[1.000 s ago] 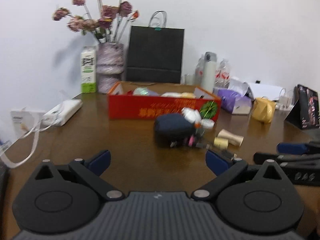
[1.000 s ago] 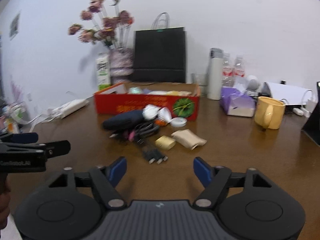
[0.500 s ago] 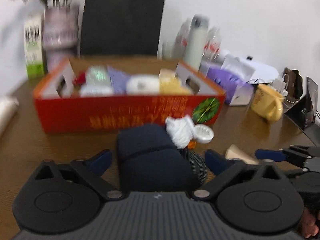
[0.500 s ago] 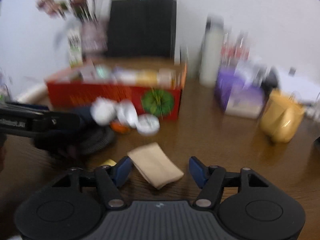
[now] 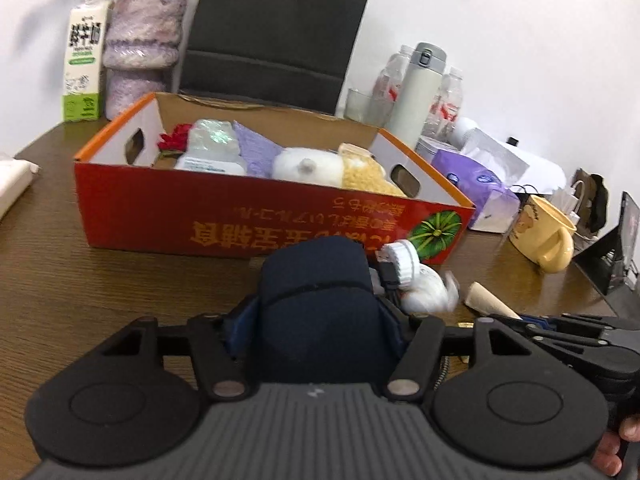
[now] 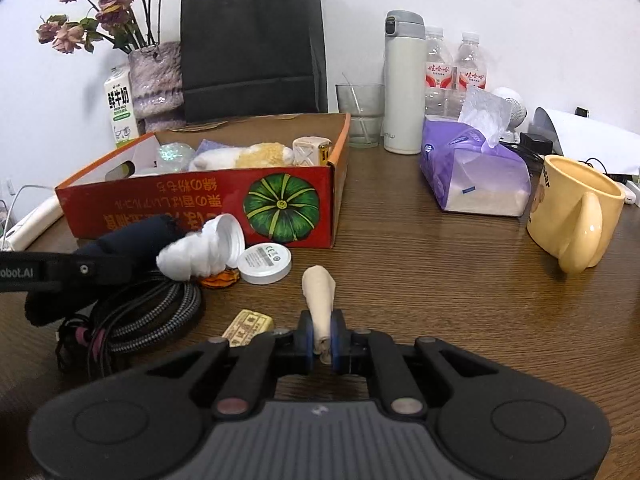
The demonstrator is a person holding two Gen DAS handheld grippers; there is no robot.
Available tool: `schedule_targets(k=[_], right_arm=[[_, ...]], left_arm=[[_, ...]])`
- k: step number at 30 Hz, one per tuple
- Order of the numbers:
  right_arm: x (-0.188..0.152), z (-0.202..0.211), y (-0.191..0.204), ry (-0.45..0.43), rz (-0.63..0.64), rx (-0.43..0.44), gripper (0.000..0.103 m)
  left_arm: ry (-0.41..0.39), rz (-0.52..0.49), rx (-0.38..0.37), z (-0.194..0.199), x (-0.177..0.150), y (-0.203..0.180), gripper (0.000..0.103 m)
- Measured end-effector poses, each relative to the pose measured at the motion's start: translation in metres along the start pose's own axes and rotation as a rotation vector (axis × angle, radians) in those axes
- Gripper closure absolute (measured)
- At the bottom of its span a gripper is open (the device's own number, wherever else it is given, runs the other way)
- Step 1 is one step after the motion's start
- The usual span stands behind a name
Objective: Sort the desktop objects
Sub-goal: 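Grasp the navy pouch with the left tool while the right tool grasps the beige cloth, then lift both held items and carry them over the box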
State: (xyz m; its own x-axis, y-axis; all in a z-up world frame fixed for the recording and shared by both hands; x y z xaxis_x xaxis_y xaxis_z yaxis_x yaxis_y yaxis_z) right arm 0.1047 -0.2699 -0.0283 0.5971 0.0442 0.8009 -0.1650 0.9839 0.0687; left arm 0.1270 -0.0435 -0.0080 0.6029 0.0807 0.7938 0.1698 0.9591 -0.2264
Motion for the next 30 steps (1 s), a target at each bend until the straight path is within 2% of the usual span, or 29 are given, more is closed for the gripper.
schedule_targets(k=[6, 11, 16, 22, 27, 30], right_arm=[[0.0, 0.003, -0.001, -0.014, -0.007, -0.034, 0.096], [0.004, 0.018, 0.006, -0.088, 0.02, -0.08, 0.096], [0.0, 0.058, 0.033, -0.16, 0.004, -0.02, 0.096], [-0.005, 0.119, 0.067, -0.237, 0.072, 0.02, 0.096], [-0.025, 0.165, 0.081, -0.272, 0.115, 0.019, 0.096], [-0.053, 0.198, 0.092, -0.229, 0.094, 0.02, 0.095]], left_arm=[[-0.064, 0.013, 0.038, 0.027, 0.003, 0.0, 0.041], [-0.107, 0.021, 0.056, 0.068, -0.002, -0.001, 0.041], [-0.142, 0.036, 0.069, 0.107, -0.006, 0.001, 0.04], [-0.22, 0.028, 0.069, 0.155, -0.008, -0.004, 0.04], [-0.185, 0.04, 0.045, 0.185, -0.045, -0.012, 0.04], [-0.177, -0.029, -0.02, 0.222, -0.075, -0.021, 0.04]])
Point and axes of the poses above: each gripper's, at about its wrist camera, not at the fingertips, and z roughly against the way its jaws point, y to its left, x to its top, the point moved 4 cm from there along -z, roughly the way its jaws point, and after that the axes turned 1 degree about x, right-handed, at the moved point
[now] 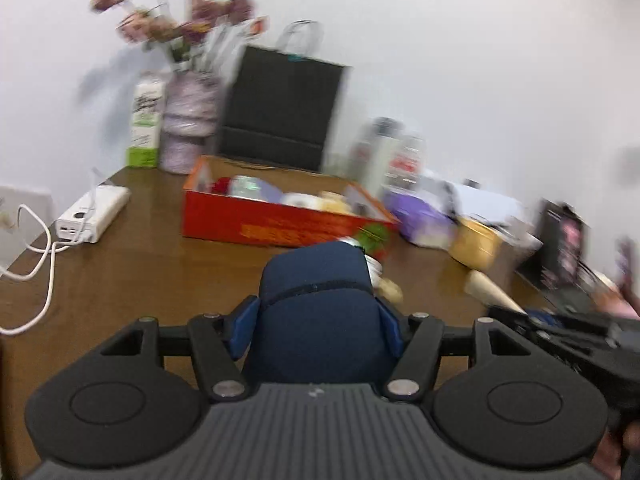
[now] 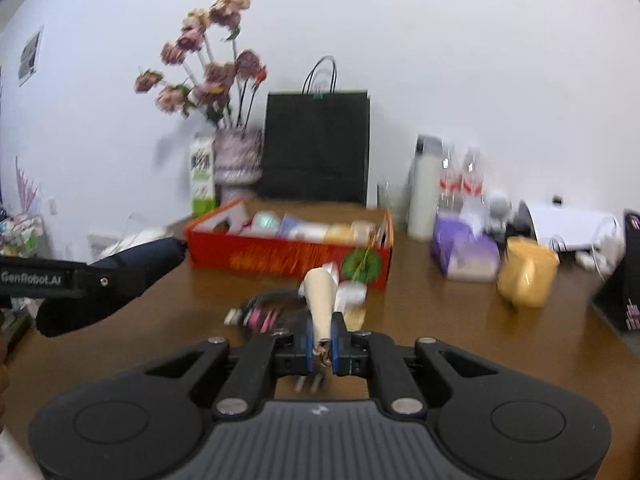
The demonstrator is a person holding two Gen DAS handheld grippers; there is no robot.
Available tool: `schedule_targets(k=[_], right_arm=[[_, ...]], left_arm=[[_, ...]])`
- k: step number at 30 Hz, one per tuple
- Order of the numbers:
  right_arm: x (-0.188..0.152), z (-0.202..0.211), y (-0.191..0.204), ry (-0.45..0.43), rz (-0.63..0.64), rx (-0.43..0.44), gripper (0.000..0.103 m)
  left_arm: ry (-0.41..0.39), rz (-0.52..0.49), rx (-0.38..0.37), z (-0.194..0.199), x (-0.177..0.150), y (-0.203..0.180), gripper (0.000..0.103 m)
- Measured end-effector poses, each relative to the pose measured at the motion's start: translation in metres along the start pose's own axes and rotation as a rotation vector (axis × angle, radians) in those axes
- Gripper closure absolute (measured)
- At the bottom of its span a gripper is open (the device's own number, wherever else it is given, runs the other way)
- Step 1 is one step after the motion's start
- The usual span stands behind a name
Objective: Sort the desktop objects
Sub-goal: 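Lift both held items and carry them over the box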
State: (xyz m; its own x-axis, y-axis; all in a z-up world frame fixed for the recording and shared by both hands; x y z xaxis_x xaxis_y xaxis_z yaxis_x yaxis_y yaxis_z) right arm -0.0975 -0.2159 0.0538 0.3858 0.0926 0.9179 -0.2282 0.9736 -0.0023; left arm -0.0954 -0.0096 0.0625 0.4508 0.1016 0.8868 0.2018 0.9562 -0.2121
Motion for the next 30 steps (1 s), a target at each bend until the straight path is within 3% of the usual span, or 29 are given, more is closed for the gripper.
schedule_targets(k=[2, 5, 16, 23, 30], right_arm=[[-0.009, 0.025, 0.012, -0.009, 0.01, 0.042, 0.095], [-0.006, 0.035, 0.018, -0.022, 0.025, 0.061, 0.095], [-0.002, 0.015, 0.012, 0.001, -0.024, 0.046, 0.095], [0.025, -0.01, 0.002, -0.029, -0.011, 0.019, 0.095], [0.069, -0.073, -0.017, -0.033, -0.014, 0.018, 0.095]], left_arm=[[0.016, -0.036, -0.022, 0.019, -0.009, -0.005, 0.04], [0.033, -0.007, -0.07, 0.022, -0.007, -0.004, 0.04], [0.003, 0.018, -0.017, 0.012, 0.008, 0.006, 0.04], [-0.055, 0.009, 0.032, -0.011, 0.047, 0.019, 0.04], [-0.094, -0.034, 0.063, -0.06, 0.099, 0.031, 0.04]])
Point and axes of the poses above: each gripper's, at about its wrist camera, not at the fingertips, and z roughly against the way its jaws point, y to its left, x to its top, the point moved 4 cm from there along -z, roughly the way its jaws point, and after that the axes turned 1 degree about x, right-handed, at the moved point
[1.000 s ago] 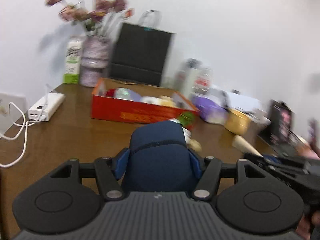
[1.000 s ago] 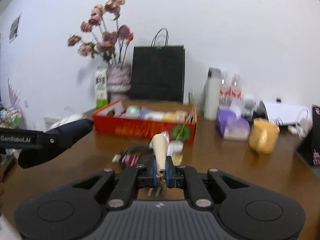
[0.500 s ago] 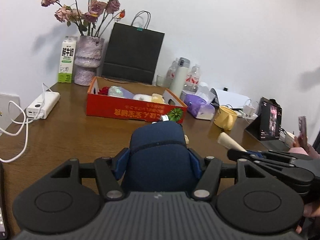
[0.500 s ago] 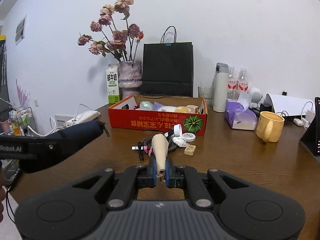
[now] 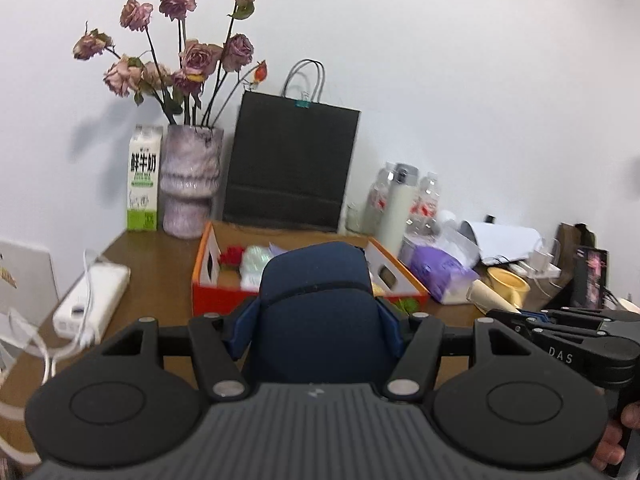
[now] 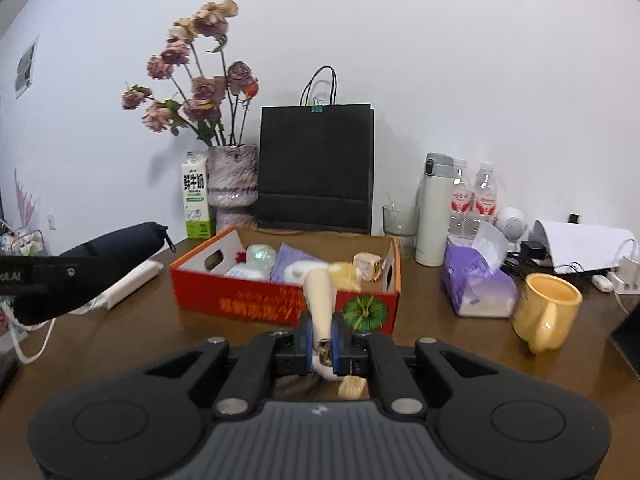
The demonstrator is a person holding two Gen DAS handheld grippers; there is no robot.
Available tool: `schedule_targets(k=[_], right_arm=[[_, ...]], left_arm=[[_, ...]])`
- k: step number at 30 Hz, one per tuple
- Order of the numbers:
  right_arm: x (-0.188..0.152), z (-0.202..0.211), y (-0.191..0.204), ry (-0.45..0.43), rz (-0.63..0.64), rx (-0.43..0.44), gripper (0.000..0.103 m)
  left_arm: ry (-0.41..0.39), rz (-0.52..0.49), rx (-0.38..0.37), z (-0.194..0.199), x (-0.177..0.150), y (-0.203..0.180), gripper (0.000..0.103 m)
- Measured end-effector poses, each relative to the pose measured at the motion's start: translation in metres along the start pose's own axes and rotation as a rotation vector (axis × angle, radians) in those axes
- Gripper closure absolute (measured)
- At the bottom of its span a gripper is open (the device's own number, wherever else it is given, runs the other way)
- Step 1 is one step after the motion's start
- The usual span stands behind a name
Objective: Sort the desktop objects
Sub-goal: 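Lift both held items and carry them over the box, then lower both held items into the box and open both tools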
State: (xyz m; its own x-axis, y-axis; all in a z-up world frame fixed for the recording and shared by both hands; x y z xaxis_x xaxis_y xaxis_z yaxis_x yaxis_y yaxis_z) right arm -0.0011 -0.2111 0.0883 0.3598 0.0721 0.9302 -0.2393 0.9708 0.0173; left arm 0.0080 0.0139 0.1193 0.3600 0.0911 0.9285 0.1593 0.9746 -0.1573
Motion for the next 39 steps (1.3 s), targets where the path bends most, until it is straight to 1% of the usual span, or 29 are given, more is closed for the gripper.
schedule_targets(k=[3, 6, 7, 9, 10, 11, 12, 14, 15, 17, 19, 22, 25, 27, 28, 30, 31, 32, 33, 34, 35, 36, 37, 39], right_arm=[[0.022, -0.031, -0.009, -0.004, -0.004, -0.001, 0.095], [0.048, -0.07, -0.017, -0.012, 0.025, -0.006, 0.095], [0.06, -0.086, -0.021, -0.006, 0.033, -0.006, 0.095], [0.091, -0.126, -0.031, 0.027, 0.047, 0.024, 0.095], [0.109, -0.147, -0.039, 0.046, 0.037, 0.02, 0.095], [0.124, -0.165, -0.047, 0.068, 0.031, 0.006, 0.095], [0.139, -0.185, -0.054, 0.104, 0.035, -0.001, 0.095], [0.163, -0.223, -0.072, 0.174, -0.012, -0.018, 0.095], [0.168, -0.236, -0.079, 0.211, -0.03, -0.019, 0.095], [0.173, -0.256, -0.092, 0.26, -0.073, -0.032, 0.095], [0.17, -0.267, -0.098, 0.299, -0.082, -0.037, 0.095], [0.159, -0.283, -0.103, 0.364, -0.083, -0.052, 0.095], [0.141, -0.302, -0.108, 0.457, -0.124, -0.029, 0.094], [0.127, -0.317, -0.111, 0.54, -0.16, -0.015, 0.093], [0.115, -0.327, -0.111, 0.599, -0.175, -0.012, 0.092], [0.088, -0.344, -0.103, 0.72, -0.166, 0.001, 0.084], [0.074, -0.353, -0.1, 0.761, -0.153, -0.018, 0.083], [0.066, -0.359, -0.095, 0.756, -0.109, -0.052, 0.093], [0.064, -0.362, -0.087, 0.741, -0.049, -0.07, 0.084], [0.061, -0.363, -0.077, 0.731, 0.007, -0.084, 0.077], [0.059, -0.365, -0.069, 0.726, 0.029, -0.101, 0.066], [0.057, -0.366, -0.064, 0.723, 0.043, -0.121, 0.062], [0.056, -0.368, -0.061, 0.727, 0.05, -0.149, 0.062], [0.056, -0.37, -0.061, 0.725, 0.045, -0.144, 0.057]], left_arm=[[0.021, 0.015, 0.0, -0.034, 0.026, 0.01, 0.04], [0.032, 0.033, -0.025, -0.076, 0.067, 0.024, 0.04], [0.048, 0.038, -0.04, -0.091, 0.081, 0.029, 0.04], [0.094, 0.055, -0.057, -0.136, 0.115, 0.041, 0.04], [0.113, 0.051, -0.051, -0.158, 0.129, 0.046, 0.04], [0.13, 0.065, -0.029, -0.177, 0.14, 0.051, 0.04], [0.154, 0.061, 0.01, -0.196, 0.149, 0.055, 0.04], [0.176, 0.047, 0.069, -0.222, 0.158, 0.06, 0.04], [0.187, 0.042, 0.084, -0.232, 0.159, 0.063, 0.04], [0.214, 0.06, 0.082, -0.244, 0.158, 0.069, 0.04], [0.236, 0.071, 0.076, -0.254, 0.154, 0.074, 0.04], [0.292, 0.05, 0.106, -0.27, 0.147, 0.079, 0.04], [0.383, 0.041, 0.132, -0.291, 0.131, 0.082, 0.039], [0.455, 0.021, 0.145, -0.307, 0.114, 0.084, 0.038], [0.497, 0.006, 0.138, -0.316, 0.102, 0.082, 0.036], [0.614, -0.017, 0.126, -0.338, 0.071, 0.08, 0.024], [0.677, -0.035, 0.13, -0.349, 0.053, 0.078, 0.016], [0.709, -0.087, 0.149, -0.357, 0.035, 0.075, 0.007], [0.655, -0.184, 0.165, -0.356, 0.029, 0.065, 0.003], [0.646, -0.249, 0.176, -0.358, 0.02, 0.057, 0.002], [0.658, -0.247, 0.195, -0.36, 0.015, 0.055, 0.001], [0.654, -0.228, 0.212, -0.36, 0.017, 0.056, 0.001], [0.656, -0.199, 0.211, -0.359, 0.018, 0.058, 0.001], [0.672, -0.176, 0.202, -0.356, 0.021, 0.06, 0.001]])
Point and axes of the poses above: each gripper's, at about its wrist camera, not at the fingertips, and z roughly against the way its jaws point, y to its left, x to its top, the point moved 4 cm from there along -z, roughly the way its jaws point, and after that the axes turned 1 degree about x, right-handed, at the moved point
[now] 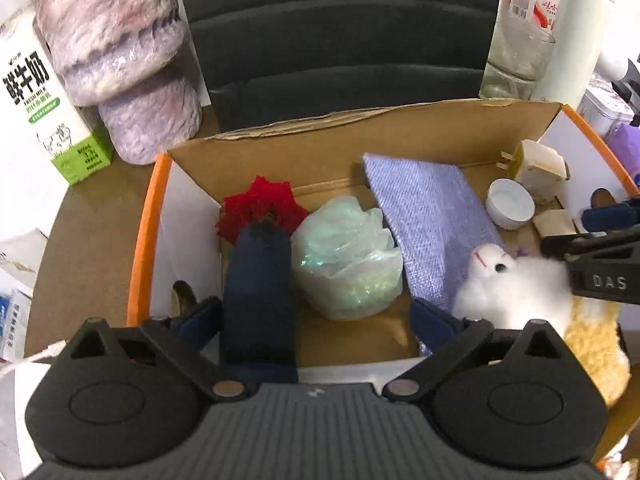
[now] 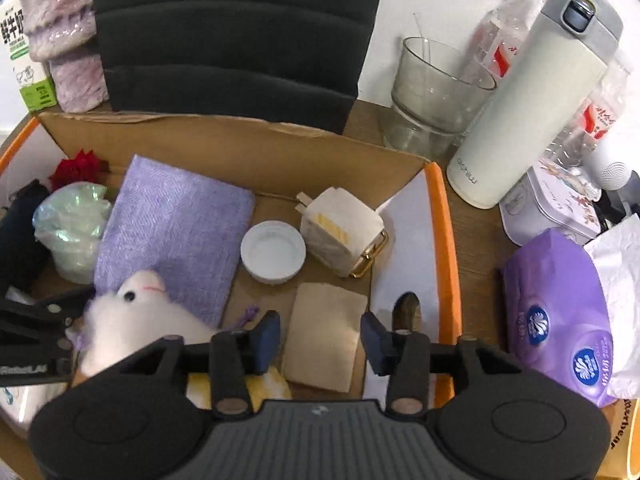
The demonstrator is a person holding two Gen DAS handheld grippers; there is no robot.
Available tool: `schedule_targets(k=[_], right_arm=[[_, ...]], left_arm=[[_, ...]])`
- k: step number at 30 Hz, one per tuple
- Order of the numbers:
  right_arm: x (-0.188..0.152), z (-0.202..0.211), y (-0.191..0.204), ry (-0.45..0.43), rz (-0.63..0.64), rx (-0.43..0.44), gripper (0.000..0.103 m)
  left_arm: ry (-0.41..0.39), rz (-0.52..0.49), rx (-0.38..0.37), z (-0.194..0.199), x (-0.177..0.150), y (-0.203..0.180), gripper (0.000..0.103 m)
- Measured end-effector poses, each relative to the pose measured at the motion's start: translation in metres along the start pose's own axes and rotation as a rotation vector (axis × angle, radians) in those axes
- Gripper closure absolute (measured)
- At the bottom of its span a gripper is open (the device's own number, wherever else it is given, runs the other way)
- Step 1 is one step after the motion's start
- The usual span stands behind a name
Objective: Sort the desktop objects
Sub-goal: 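Lower both held items into the box and open both tools, then withdraw both open tools from the box back over the desk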
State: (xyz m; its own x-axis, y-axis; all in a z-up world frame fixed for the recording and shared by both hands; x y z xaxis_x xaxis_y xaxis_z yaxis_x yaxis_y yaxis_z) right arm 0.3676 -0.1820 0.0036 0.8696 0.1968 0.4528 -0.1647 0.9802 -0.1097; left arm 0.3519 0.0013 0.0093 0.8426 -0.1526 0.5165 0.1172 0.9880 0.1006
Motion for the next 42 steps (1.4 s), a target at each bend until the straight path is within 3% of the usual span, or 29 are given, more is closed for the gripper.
schedule_targets(k=[2, 6, 7, 12, 15, 20, 23, 25, 26, 28, 32, 35, 37, 40, 42], right_arm=[[0.0, 0.001, 0.0, 0.0, -0.003, 0.018, 0.055], [0.001, 0.017, -0.009, -0.049, -0.066, 0.103, 0.026], [0.001, 0.021, -0.013, -0.061, -0.085, 0.12, 0.024], [-0.01, 0.054, -0.021, -0.087, -0.114, 0.134, 0.023], [-0.019, 0.087, -0.022, -0.15, -0.117, 0.134, 0.018], [-0.044, 0.142, -0.016, -0.277, -0.099, 0.149, 0.017], [-0.084, 0.175, -0.008, -0.382, -0.098, 0.161, 0.012], [-0.121, 0.191, -0.001, -0.449, -0.095, 0.168, 0.012], [-0.145, 0.199, 0.003, -0.483, -0.095, 0.179, 0.012], [-0.194, 0.211, 0.013, -0.547, -0.08, 0.202, 0.011], [-0.332, 0.232, 0.036, -0.749, -0.1, 0.24, 0.006], [-0.407, 0.235, 0.051, -0.774, -0.197, 0.269, 0.006], [-0.421, 0.236, 0.063, -0.756, -0.15, 0.309, 0.006], [-0.421, 0.235, 0.074, -0.738, -0.075, 0.251, 0.006], [-0.421, 0.235, 0.071, -0.745, -0.083, 0.248, 0.006]], left_arm=[[0.008, 0.043, -0.023, 0.005, -0.001, 0.005, 0.001], [0.005, 0.133, -0.122, 0.03, -0.003, 0.016, 0.001], [-0.004, 0.142, -0.129, 0.036, -0.002, 0.02, 0.001], [-0.04, 0.158, -0.107, 0.073, -0.004, 0.027, 0.001], [-0.108, 0.131, -0.094, 0.105, -0.011, 0.024, 0.0], [-0.215, 0.168, -0.075, 0.157, -0.041, 0.023, 0.0], [-0.32, 0.189, -0.121, 0.187, -0.083, 0.015, 0.0], [-0.332, 0.146, -0.212, 0.194, -0.122, 0.005, 0.0], [-0.333, 0.151, -0.217, 0.196, -0.146, 0.001, 0.0], [-0.357, 0.198, -0.159, 0.202, -0.194, -0.003, 0.0], [-0.544, 0.215, -0.039, 0.222, -0.32, -0.024, 0.0], [-0.64, 0.251, 0.016, 0.234, -0.39, -0.045, 0.0], [-0.629, 0.236, -0.026, 0.237, -0.402, -0.055, 0.0], [-0.637, 0.192, 0.02, 0.239, -0.392, -0.063, 0.0], [-0.631, 0.208, 0.005, 0.239, -0.387, -0.059, 0.0]])
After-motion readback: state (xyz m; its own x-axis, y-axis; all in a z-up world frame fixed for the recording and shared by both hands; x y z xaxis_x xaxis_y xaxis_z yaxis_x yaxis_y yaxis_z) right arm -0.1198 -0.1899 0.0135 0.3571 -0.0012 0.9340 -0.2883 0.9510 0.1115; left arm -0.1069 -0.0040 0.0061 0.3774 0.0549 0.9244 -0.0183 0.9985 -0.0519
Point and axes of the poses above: each gripper's, at about its wrist camera, not at the fingertips, and z roughly against the way its jaws point, y to its left, x to its top, the point moved 4 cm from there along -z, roughly the way its jaws point, and after that the axes turned 1 degree about x, right-handed, at the moved point
